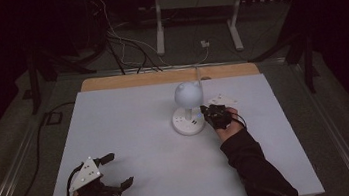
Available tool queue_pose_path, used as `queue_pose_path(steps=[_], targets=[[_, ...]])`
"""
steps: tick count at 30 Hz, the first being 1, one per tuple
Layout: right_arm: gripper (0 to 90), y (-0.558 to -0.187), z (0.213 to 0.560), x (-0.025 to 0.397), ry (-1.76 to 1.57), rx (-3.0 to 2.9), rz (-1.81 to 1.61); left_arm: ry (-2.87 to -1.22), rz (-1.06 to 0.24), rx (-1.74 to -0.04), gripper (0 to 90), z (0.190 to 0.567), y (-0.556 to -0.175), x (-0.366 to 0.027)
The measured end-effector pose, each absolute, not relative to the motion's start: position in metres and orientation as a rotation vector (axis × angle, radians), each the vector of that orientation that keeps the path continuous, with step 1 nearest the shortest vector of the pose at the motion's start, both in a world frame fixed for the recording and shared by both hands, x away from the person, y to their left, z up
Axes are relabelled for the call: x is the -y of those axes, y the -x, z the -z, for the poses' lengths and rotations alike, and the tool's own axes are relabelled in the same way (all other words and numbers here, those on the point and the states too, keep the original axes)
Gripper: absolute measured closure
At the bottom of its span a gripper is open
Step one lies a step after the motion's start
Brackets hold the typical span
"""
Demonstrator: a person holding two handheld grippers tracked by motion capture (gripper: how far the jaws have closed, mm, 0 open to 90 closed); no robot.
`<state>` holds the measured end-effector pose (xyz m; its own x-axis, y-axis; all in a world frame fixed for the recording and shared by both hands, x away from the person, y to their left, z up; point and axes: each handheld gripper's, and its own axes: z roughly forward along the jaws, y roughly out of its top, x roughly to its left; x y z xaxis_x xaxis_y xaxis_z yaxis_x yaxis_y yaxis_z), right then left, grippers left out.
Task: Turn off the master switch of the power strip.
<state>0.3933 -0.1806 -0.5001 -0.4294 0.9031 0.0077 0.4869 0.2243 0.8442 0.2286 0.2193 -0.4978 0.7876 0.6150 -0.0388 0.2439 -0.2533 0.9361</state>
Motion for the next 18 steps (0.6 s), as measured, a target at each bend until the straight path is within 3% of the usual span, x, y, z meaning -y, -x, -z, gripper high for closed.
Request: queue_pose_path(steps=[18], targets=[[90.0,-0.395,0.513,0.171,-1.219,-2.061,-1.046,-1.836,-0.405,-0.659,0.4,0.498,-0.228,-0.219]])
